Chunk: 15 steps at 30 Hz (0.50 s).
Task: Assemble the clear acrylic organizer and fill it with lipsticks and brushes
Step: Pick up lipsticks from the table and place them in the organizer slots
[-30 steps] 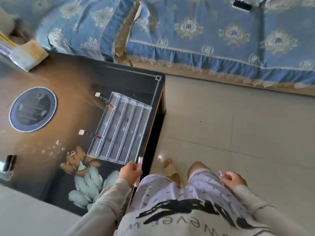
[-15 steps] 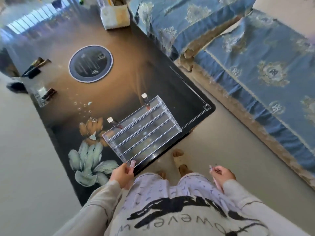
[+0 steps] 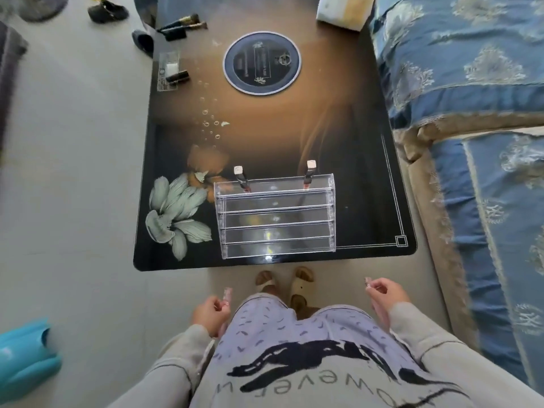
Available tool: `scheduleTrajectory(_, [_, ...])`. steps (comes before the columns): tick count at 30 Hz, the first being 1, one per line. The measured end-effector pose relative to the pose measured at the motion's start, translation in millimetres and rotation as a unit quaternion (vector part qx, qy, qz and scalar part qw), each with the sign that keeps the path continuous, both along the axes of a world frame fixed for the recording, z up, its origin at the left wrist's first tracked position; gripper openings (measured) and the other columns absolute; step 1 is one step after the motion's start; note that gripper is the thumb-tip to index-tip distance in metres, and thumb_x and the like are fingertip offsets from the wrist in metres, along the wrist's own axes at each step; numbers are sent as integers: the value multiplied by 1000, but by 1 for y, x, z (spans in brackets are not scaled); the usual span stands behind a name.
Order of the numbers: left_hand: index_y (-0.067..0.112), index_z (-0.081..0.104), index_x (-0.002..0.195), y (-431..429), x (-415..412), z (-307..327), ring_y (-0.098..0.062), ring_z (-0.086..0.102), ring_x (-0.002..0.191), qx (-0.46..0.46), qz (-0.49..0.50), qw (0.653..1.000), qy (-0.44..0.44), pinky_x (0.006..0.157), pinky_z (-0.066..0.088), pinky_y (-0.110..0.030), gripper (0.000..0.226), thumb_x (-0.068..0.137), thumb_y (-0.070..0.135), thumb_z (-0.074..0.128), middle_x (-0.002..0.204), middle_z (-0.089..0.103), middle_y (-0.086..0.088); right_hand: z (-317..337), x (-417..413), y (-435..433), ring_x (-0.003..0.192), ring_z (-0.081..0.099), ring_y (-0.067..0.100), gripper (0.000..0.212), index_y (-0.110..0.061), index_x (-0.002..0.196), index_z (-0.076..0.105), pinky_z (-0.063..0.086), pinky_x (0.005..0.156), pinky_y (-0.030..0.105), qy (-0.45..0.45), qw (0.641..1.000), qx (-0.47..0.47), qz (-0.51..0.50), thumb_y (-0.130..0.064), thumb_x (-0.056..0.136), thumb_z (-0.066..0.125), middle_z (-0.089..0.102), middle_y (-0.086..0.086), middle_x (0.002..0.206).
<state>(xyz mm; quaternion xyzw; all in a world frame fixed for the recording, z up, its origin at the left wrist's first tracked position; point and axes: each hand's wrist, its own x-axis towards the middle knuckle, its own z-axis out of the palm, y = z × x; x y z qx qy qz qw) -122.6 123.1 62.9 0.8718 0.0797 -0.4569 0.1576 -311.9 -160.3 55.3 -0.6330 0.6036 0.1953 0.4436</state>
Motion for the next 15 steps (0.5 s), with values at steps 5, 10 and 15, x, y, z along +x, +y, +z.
scheduleTrajectory(5, [14, 44, 62, -18, 23, 5, -24, 50, 79, -71, 122, 990, -8, 77, 55, -45, 27, 87, 9, 55, 78, 52, -12, 6, 36, -8, 85, 50, 19, 17, 3, 98, 62, 35, 72, 23, -6, 997, -11, 71, -8, 85, 60, 65, 17, 97])
scheduleTrajectory(10, [19, 43, 60, -56, 66, 21, -22, 50, 72, -184, 116, 973, -76, 72, 51, -39, 30, 84, 7, 57, 63, 50, 0, 31, 91, -8, 81, 55, 21, 3, -11, 80, 58, 41, 67, 23, -66, 992, -36, 103, -10, 83, 60, 62, 2, 80])
scheduleTrajectory(15, [25, 50, 69, -91, 101, 38, -6, 53, 65, -254, 33, 954, -156, 62, 41, -17, 24, 79, 9, 64, 69, 58, 8, 61, 145, -5, 67, 56, -1, 17, -18, 71, 54, 40, 59, 5, -194, 976, -75, 72, -9, 85, 60, 61, -13, 62])
